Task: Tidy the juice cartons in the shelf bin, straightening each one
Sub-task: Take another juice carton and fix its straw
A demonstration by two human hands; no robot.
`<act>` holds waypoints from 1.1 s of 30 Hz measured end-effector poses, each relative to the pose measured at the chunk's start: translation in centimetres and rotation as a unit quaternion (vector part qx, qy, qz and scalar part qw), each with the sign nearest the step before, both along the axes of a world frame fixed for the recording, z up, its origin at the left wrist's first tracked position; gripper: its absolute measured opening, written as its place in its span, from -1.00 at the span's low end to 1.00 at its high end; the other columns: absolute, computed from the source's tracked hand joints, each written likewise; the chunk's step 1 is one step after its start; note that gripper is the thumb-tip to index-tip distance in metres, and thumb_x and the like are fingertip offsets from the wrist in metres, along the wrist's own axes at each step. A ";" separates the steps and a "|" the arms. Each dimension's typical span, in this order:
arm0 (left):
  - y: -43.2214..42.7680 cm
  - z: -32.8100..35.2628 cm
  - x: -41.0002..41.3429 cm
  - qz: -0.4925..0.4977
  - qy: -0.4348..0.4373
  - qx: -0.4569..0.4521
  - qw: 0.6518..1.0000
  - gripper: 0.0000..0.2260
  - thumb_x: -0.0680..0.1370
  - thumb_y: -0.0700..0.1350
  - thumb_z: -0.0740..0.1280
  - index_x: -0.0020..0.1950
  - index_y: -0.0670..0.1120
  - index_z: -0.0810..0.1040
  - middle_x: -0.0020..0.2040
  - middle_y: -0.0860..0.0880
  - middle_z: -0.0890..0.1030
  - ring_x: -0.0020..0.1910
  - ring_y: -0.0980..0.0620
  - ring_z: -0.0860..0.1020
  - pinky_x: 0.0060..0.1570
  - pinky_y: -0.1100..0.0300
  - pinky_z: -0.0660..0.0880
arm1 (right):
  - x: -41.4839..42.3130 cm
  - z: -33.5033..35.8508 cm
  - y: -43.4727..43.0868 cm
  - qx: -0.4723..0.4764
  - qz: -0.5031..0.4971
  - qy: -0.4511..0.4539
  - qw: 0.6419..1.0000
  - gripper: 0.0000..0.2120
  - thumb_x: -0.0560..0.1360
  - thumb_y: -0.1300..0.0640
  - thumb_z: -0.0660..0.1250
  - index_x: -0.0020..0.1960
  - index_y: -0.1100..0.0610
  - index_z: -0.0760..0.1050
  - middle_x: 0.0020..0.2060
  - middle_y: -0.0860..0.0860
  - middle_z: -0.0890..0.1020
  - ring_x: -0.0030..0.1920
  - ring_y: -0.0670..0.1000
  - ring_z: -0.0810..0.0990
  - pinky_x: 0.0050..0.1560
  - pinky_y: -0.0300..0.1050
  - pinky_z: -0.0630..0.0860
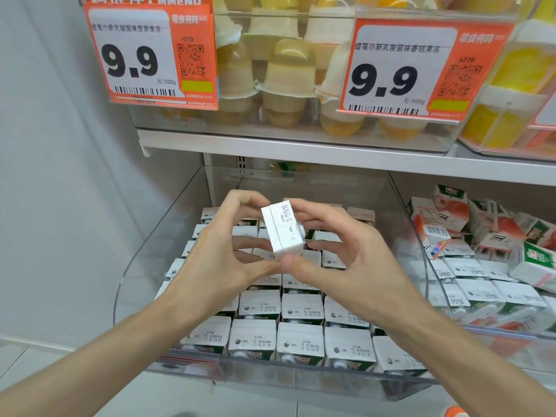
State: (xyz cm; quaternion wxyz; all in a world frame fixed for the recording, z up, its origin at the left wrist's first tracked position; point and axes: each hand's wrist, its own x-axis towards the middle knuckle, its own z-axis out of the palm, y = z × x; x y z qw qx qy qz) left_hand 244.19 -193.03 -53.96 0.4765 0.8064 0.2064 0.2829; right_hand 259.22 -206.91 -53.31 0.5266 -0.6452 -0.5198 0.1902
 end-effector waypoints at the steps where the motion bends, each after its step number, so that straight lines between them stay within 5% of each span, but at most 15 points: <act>1: 0.0 0.0 0.0 0.004 0.004 0.018 1.000 -0.39 0.40 -0.23 0.64 0.33 0.12 0.48 0.23 0.18 0.62 0.03 0.05 0.74 -0.04 0.08 0.71 | -0.2 -0.1 0.1 -0.007 0.001 -0.016 1.000 -0.38 0.47 0.05 0.61 0.45 -0.29 0.50 0.27 -0.17 0.61 0.36 -0.09 0.56 0.32 -0.05 0.58; 4: 0.1 -0.2 -0.1 0.001 0.023 0.056 0.998 -0.47 0.41 -0.22 0.61 0.27 0.19 0.59 0.17 0.19 0.64 -0.02 0.08 0.73 -0.08 0.02 0.71 | -0.5 -0.3 0.1 -0.009 -0.009 -0.027 1.000 -0.37 0.42 -0.01 0.64 0.42 -0.28 0.52 0.19 -0.15 0.66 0.25 -0.08 0.62 0.24 -0.10 0.61; 8: -0.2 0.2 -0.2 0.007 0.020 -0.006 1.000 -0.55 0.34 0.12 0.58 0.18 0.10 0.60 0.12 0.18 0.68 -0.22 0.00 0.76 -0.13 -0.07 0.72 | -0.3 0.3 0.0 0.010 -0.031 0.081 0.996 -0.57 0.41 0.19 0.63 0.22 -0.06 0.65 0.03 -0.18 0.77 0.10 -0.15 0.73 0.21 -0.23 0.63; 16: 0.7 0.4 -0.4 -0.012 0.046 0.023 0.999 -0.62 0.48 -0.11 0.60 0.24 0.19 0.66 0.17 0.28 0.68 -0.13 0.04 0.77 -0.14 0.01 0.72 | 0.1 0.5 -0.3 0.001 -0.011 0.060 0.998 -0.58 0.49 0.30 0.56 0.27 -0.04 0.68 0.16 -0.22 0.73 0.26 -0.20 0.65 0.31 -0.30 0.54; 18: 0.8 0.3 -0.5 0.003 0.051 0.043 0.998 -0.63 0.50 -0.15 0.60 0.21 0.21 0.68 0.15 0.29 0.69 -0.11 0.09 0.76 -0.17 0.09 0.70 | 0.2 0.4 -0.2 -0.008 -0.017 0.038 0.999 -0.55 0.50 0.25 0.57 0.31 -0.08 0.67 0.18 -0.21 0.71 0.30 -0.18 0.62 0.36 -0.26 0.52; 22: 1.0 0.5 -0.7 0.016 0.054 0.035 0.998 -0.66 0.45 0.11 0.57 0.21 0.23 0.68 0.08 0.21 0.72 -0.23 0.07 0.74 -0.21 0.18 0.65 | 0.2 0.7 -0.1 -0.030 -0.050 0.080 0.995 -0.58 0.53 0.12 0.53 0.34 -0.15 0.62 0.05 -0.22 0.76 0.14 -0.20 0.71 0.25 -0.25 0.60; 26: 0.6 0.3 -0.3 -0.027 0.059 -0.064 0.996 -0.44 0.45 0.23 0.42 0.46 0.25 0.48 -0.07 0.05 0.72 -0.40 -0.02 0.64 -0.36 0.11 0.56 | 0.3 0.8 0.1 -0.104 -0.095 0.155 0.978 -0.60 0.54 -0.16 0.45 0.36 -0.25 0.51 -0.13 -0.07 0.80 -0.04 -0.12 0.76 0.01 -0.14 0.59; 29: 0.4 0.2 -0.5 -0.057 0.058 -0.091 0.992 -0.52 0.59 0.17 0.30 0.52 0.39 0.36 -0.05 0.07 0.74 -0.37 -0.04 0.64 -0.36 0.10 0.59 | 0.2 0.8 0.3 -0.125 -0.110 0.202 0.965 -0.70 0.56 -0.15 0.46 0.27 -0.19 0.55 -0.22 0.05 0.78 -0.27 -0.02 0.71 -0.12 -0.09 0.63; 33: 0.5 -0.1 -0.5 -0.097 0.057 -0.074 0.991 -0.57 0.75 -0.17 0.20 0.46 0.31 0.52 0.17 0.04 0.71 -0.23 -0.04 0.70 -0.30 0.12 0.63 | 0.2 1.0 0.5 -0.132 -0.128 0.251 0.950 -0.81 0.60 -0.07 0.44 0.17 -0.05 0.63 -0.33 0.12 0.72 -0.41 0.03 0.62 -0.30 -0.12 0.59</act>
